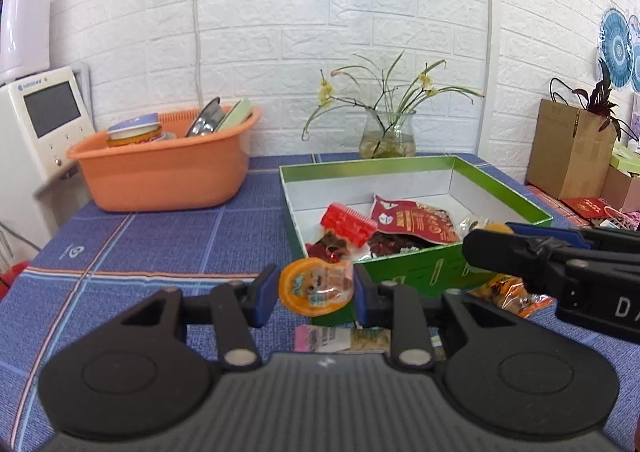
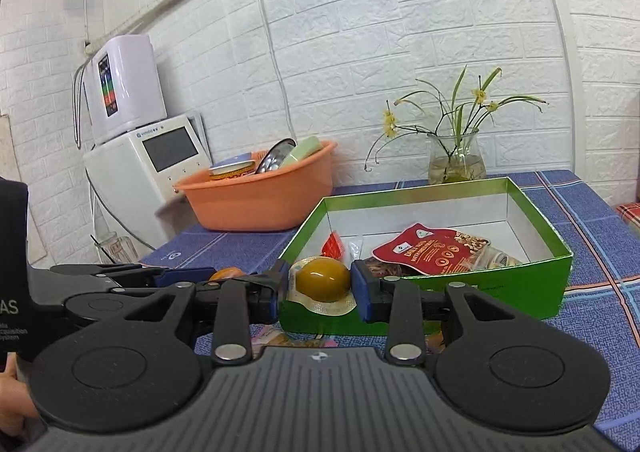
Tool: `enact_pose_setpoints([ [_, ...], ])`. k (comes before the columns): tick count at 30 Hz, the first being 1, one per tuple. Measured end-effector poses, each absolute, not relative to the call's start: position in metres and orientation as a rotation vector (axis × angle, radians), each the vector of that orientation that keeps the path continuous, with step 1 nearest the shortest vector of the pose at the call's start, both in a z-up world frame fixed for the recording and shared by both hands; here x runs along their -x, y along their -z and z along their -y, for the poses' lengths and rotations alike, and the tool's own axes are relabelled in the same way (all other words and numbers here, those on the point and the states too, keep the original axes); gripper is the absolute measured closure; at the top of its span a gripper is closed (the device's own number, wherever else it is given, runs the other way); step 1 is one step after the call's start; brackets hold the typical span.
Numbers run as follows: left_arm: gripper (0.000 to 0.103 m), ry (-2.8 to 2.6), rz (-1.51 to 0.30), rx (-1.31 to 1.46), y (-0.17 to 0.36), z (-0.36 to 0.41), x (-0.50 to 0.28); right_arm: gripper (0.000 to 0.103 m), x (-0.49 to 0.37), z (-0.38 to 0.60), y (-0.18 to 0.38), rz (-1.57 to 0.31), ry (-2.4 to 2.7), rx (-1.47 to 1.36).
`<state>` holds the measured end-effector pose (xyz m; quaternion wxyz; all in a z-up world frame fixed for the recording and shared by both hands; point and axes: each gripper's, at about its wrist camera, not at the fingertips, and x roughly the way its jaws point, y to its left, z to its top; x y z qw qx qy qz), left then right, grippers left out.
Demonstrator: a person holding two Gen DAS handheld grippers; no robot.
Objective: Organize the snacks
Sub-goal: 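Carry the orange candy into the box with left tool while right tool drops egg snack in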
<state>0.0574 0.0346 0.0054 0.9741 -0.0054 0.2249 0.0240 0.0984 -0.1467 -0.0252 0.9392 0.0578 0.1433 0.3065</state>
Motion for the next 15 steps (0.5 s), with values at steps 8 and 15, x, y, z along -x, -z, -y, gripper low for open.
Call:
enact_pose_setpoints([
  [8, 0.076, -0.026, -0.44, 0.002, -0.012, -0.026, -0.057, 0.042, -0.098, 0.156, 0.025, -0.287, -0.606, -0.179],
  [15, 0.075, 0.01, -0.413, -0.042, -0.027, -0.019, -0.068, 0.042, -0.111, 0.168, 0.011, -0.219, -0.596, -0.177],
])
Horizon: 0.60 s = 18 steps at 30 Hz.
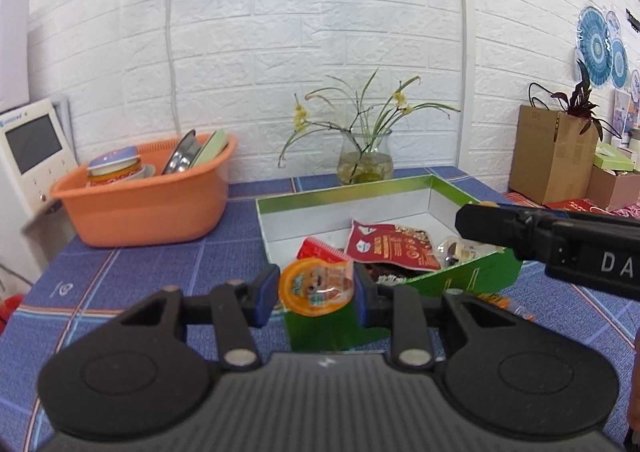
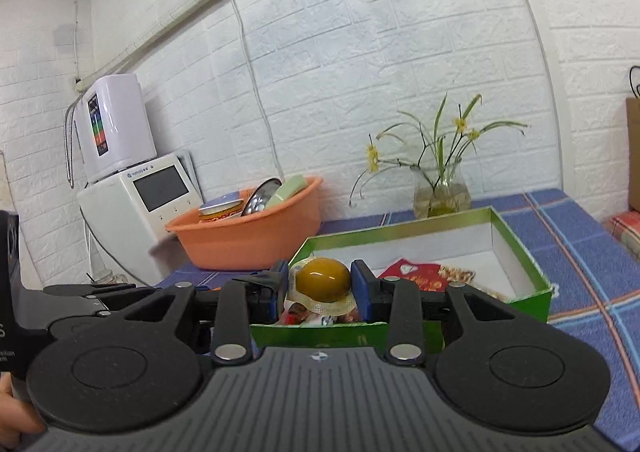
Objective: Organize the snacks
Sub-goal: 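Carry the orange candy into the box with left tool while right tool drops egg snack in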
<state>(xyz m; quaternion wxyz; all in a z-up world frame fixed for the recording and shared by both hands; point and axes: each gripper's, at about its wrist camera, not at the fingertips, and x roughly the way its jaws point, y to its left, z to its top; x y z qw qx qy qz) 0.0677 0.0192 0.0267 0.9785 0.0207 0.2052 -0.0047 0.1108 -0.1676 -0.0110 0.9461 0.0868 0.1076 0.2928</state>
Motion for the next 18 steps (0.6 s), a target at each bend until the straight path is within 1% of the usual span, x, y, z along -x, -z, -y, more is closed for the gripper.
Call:
enact_pose_setpoints([
  [6, 0.075, 0.044, -0.398, -0.051, -0.033, -0.007, -0.091, 0.042, -0.133, 0.178, 0.009, -0.206, -0.535, -0.2],
  [9, 0.075, 0.049, -0.388, -0.039, -0.033, -0.003, -0.112, 0.042, -0.155, 0.183, 0.009, -0.21, -0.52, -0.257],
  [13, 0.075, 0.043, -0.386, 0.053, -0.021, -0.011, -0.138, 0.042, -0.181, 0.192, 0.028, -0.241, -0.494, -0.373],
  [15, 0.075, 0.03, -0.396, 0.08, -0.013, -0.014, -0.148, 0.042, -0.19, 0.189, 0.038, -0.283, -0.487, -0.357],
  [18, 0.074, 0.017, -0.416, 0.047, -0.003, -0.013, -0.158, 0.042, -0.198, 0.185, 0.047, -0.315, -0.46, -0.34],
])
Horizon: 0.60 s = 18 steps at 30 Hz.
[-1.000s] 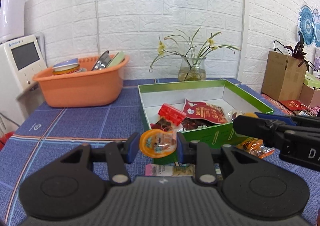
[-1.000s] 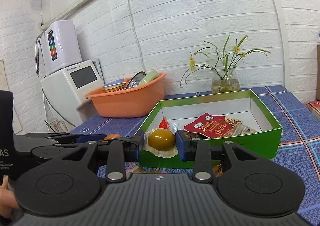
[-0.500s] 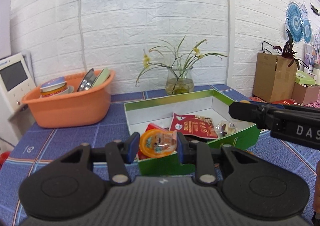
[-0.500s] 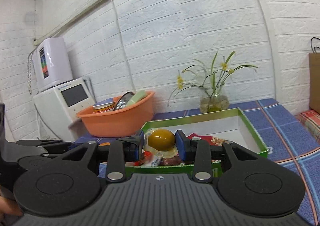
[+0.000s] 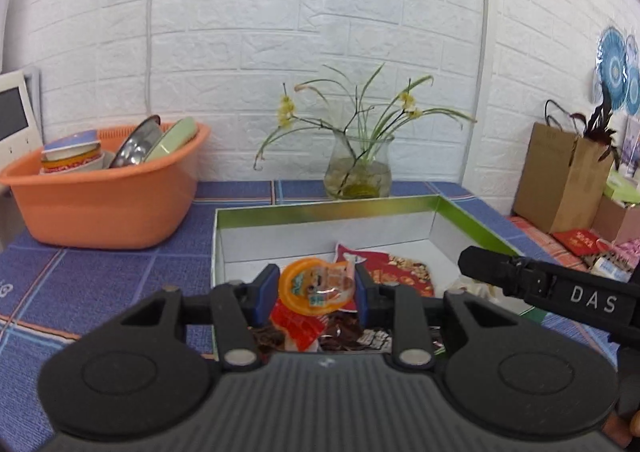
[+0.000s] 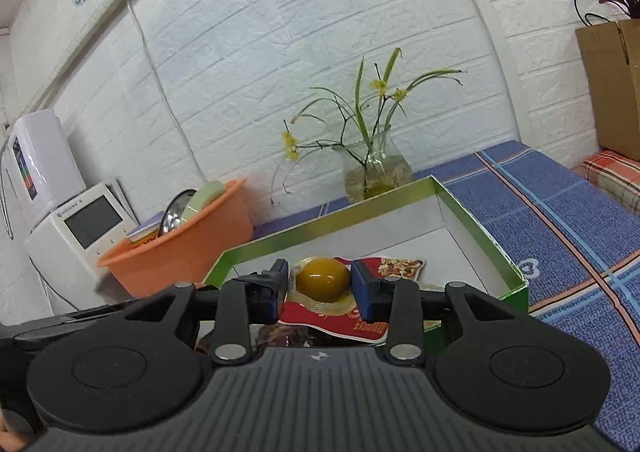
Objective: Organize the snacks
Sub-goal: 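Carry the orange candy into the box with left tool while right tool drops egg snack in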
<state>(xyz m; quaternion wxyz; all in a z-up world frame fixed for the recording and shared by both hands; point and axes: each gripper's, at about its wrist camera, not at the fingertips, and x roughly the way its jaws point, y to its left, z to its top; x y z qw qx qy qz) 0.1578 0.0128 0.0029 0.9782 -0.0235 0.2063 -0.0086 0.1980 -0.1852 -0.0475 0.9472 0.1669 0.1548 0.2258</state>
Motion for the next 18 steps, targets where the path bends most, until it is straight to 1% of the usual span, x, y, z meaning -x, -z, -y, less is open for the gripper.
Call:
enact_pose_setpoints([
  [6, 0.071, 0.01, -0.418, 0.057, 0.004, -0.019, -0.161, 0.041, -0.202, 0.185, 0.055, -0.341, -0.455, -0.339],
  [13, 0.07, 0.012, -0.403, 0.036, 0.006, -0.015, -0.16, 0.039, -0.206, 0.185, 0.06, -0.359, -0.454, -0.335],
  [14, 0.066, 0.01, -0.403, 0.034, 0.006, -0.015, -0.161, 0.039, -0.207, 0.185, 0.061, -0.362, -0.453, -0.334],
  [15, 0.065, 0.009, -0.403, 0.034, 0.007, -0.015, -0.161, 0.038, -0.207, 0.185, 0.062, -0.365, -0.453, -0.334],
  [16, 0.064, 0.009, -0.402, 0.036, 0.007, -0.015, -0.161, 0.035, -0.208, 0.185, 0.063, -0.37, -0.454, -0.334],
  [18, 0.061, 0.006, -0.403, 0.037, 0.007, -0.016, -0.161, 0.035, -0.208, 0.184, 0.063, -0.366, -0.454, -0.334],
])
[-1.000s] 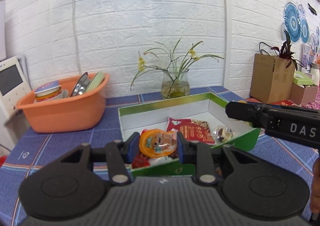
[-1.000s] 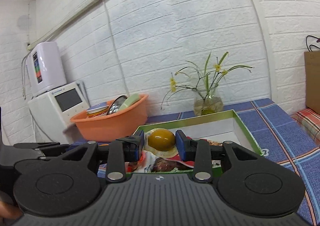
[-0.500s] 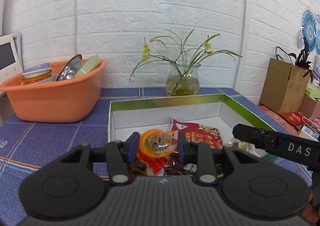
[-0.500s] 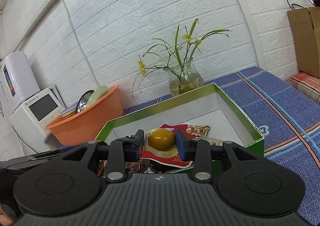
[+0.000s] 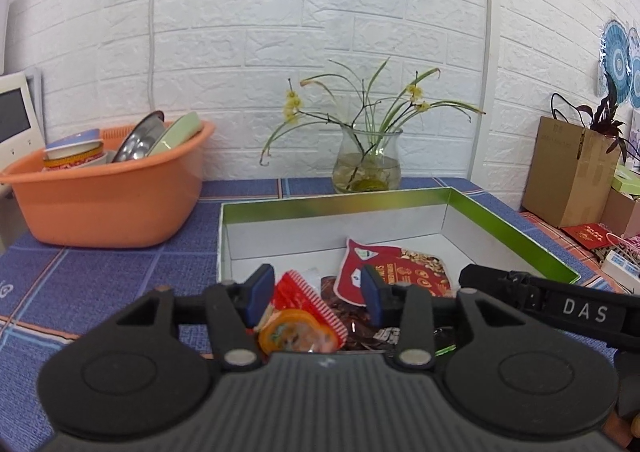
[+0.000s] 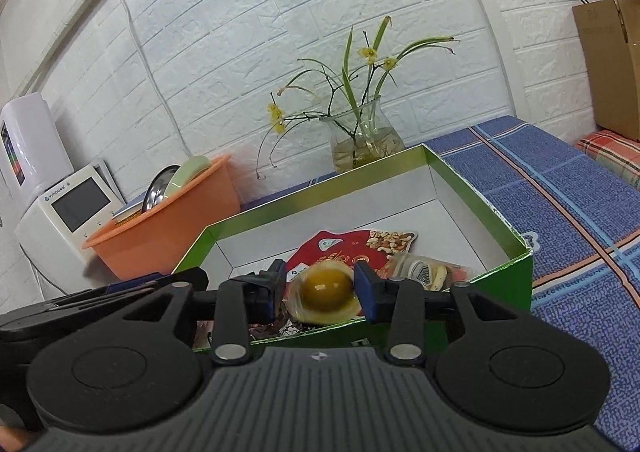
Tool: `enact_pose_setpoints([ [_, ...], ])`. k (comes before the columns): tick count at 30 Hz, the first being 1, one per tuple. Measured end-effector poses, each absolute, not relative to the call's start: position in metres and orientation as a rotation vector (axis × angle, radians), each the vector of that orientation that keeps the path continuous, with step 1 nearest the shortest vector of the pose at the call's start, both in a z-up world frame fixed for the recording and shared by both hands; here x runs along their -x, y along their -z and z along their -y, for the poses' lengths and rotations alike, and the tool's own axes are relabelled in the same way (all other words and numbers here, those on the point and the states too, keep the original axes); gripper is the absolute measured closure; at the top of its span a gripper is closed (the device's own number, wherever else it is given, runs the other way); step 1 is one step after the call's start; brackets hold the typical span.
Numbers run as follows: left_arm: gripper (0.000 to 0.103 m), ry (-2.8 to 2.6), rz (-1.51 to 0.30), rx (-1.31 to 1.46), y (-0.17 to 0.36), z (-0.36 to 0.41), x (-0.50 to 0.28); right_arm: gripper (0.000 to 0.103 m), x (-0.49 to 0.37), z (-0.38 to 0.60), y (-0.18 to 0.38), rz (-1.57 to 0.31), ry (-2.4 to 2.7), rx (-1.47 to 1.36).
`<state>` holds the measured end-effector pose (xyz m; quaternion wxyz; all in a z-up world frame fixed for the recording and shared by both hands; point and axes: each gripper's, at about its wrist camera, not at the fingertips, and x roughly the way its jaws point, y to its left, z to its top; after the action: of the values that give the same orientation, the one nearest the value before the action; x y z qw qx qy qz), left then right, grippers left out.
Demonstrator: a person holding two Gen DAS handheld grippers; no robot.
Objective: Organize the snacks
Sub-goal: 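Carry the orange candy into the box with left tool while right tool drops egg snack in, then grasp the pink-labelled clear cracker bag with the left tool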
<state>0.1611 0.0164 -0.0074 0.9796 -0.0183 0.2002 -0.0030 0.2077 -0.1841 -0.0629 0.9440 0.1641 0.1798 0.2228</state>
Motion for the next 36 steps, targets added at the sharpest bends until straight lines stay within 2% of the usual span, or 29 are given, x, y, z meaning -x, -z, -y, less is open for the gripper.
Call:
enact_pose_setpoints([
  [2, 0.059, 0.003, -0.405, 0.037, 0.008, -0.018, -0.161, 0.029, -0.208, 0.184, 0.062, -0.368, -0.465, -0.333],
  [5, 0.057, -0.001, -0.403, 0.032, 0.006, -0.02, -0.159, 0.027, -0.208, 0.184, 0.062, -0.365, -0.47, -0.335],
  [21, 0.049, -0.062, -0.387, -0.048, -0.007, -0.031, -0.117, 0.026, -0.191, 0.194, 0.045, -0.3, -0.523, -0.334],
  [23, 0.047, -0.064, -0.401, -0.092, -0.009, -0.034, -0.105, 0.023, -0.179, 0.197, 0.039, -0.302, -0.566, -0.32],
  [29, 0.042, -0.083, -0.449, -0.096, 0.005, -0.058, -0.062, 0.023, -0.136, 0.178, 0.03, -0.367, -0.773, -0.207],
  [36, 0.042, -0.008, -0.555, -0.012, 0.039, -0.064, -0.053, 0.024, -0.139, 0.144, 0.066, -0.545, -0.813, -0.221],
])
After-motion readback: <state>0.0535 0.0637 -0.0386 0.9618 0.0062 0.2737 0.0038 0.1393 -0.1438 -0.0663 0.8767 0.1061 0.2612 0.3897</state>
